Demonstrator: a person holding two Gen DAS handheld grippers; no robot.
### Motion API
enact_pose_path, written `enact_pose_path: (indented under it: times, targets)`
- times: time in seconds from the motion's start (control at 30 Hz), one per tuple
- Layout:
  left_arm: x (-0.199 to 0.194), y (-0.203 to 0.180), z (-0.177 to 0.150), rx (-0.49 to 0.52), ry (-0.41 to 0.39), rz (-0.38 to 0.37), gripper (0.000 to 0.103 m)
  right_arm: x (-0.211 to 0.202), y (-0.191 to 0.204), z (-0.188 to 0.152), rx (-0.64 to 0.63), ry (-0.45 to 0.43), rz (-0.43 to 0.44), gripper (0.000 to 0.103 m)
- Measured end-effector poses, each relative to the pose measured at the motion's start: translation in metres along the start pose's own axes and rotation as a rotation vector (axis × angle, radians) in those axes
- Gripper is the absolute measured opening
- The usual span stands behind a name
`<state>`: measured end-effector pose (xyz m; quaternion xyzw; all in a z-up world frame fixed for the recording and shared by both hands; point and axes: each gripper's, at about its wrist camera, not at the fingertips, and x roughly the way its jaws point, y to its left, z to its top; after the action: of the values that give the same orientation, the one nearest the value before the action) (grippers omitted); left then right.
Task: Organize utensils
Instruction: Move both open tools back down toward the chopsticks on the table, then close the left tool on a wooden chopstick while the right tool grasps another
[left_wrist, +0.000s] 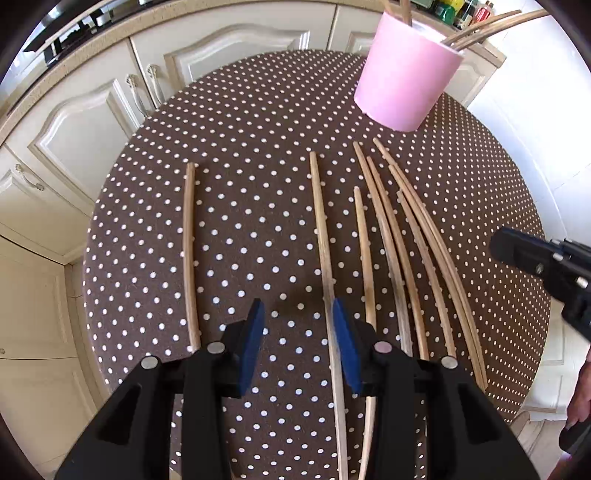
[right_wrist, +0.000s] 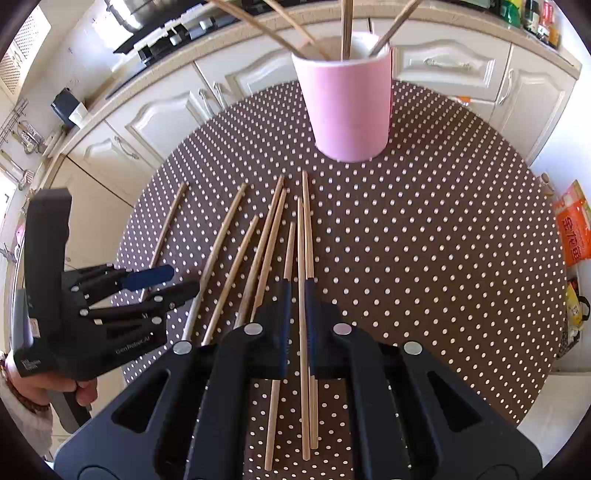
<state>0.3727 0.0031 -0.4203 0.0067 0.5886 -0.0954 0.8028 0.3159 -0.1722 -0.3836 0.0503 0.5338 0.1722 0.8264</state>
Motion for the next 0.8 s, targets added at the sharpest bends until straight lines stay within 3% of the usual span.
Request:
enact_pose_path:
  times: [0.2, 0.3, 0.4, 0.8]
  targets:
    - [0.01, -0.016, 0.017, 0.051, 0.017, 0.016, 0.038, 0.016, -0.006, -0.003, 0.004, 0.075, -0.001, 0.008]
    - [0.011, -0.022, 0.021, 0.087, 0.013, 0.066, 0.023, 0.025, -0.008, 0.0, -0.004, 0.109, -0.01, 0.008]
    - [0.012, -0.02, 0.026, 0.069, 0.019, 0.065, 0.016, 0.034, -0.011, 0.003, -0.012, 0.135, -0.014, 0.008]
    - [0.013, -0.01, 0.034, 0.032, 0.033, 0.058, 0.014, 0.065, -0.001, 0.027, -0.059, 0.212, -0.034, 0.01]
